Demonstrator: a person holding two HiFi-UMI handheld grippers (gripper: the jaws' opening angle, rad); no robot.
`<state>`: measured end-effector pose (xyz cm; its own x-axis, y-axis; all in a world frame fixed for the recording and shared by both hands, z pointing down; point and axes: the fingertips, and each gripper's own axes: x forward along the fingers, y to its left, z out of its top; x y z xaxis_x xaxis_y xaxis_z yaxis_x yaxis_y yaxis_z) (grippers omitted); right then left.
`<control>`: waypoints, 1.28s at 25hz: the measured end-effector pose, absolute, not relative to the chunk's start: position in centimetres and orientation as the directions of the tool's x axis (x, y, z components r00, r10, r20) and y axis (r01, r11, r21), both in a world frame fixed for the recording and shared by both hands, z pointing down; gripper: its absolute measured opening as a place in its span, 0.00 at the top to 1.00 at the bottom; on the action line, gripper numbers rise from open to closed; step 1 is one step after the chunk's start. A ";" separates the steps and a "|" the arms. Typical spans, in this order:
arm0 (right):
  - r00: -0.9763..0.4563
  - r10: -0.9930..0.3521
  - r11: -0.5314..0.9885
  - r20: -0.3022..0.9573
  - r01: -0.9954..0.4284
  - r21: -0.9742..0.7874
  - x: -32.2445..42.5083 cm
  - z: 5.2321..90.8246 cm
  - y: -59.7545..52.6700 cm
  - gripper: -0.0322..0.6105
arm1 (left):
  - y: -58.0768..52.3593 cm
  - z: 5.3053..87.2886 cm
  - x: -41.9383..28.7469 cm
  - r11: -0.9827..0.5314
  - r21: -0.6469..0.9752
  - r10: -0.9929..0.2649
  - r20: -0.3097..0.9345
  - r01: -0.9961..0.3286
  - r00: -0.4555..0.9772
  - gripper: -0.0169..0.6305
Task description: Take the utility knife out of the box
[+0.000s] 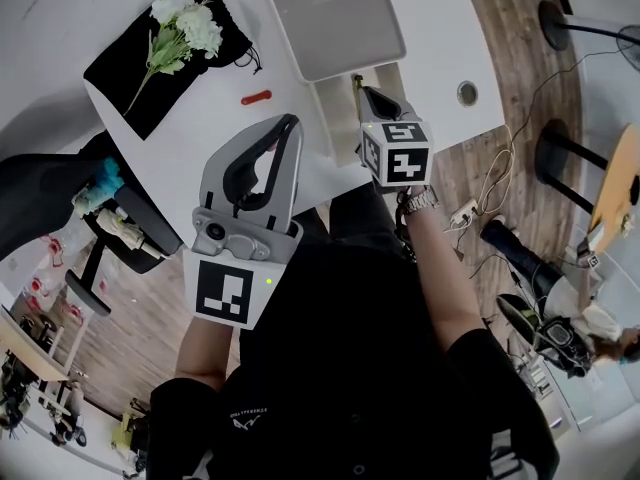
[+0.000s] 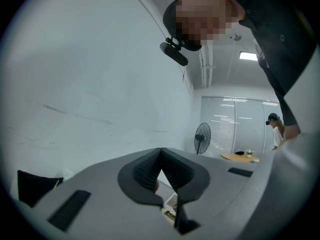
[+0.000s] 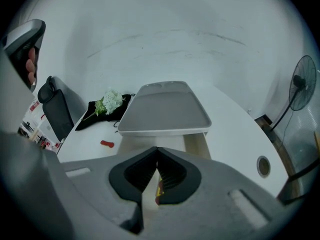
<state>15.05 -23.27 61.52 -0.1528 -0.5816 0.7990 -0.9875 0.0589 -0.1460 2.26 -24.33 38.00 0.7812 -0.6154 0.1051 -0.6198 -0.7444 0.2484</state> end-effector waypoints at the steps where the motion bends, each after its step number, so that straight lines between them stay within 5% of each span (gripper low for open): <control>1: -0.149 -0.572 0.056 0.807 -0.988 -0.143 15.1 61.9 -23.3 0.94 | -24.4 38.1 2.2 -0.742 0.250 -0.617 0.108 -0.622 0.779 0.97; 32: -0.091 -0.377 0.033 0.922 -0.996 -0.084 15.7 68.0 -23.5 0.77 | -26.6 39.6 1.6 -0.689 0.270 -0.661 0.148 -0.673 0.736 0.97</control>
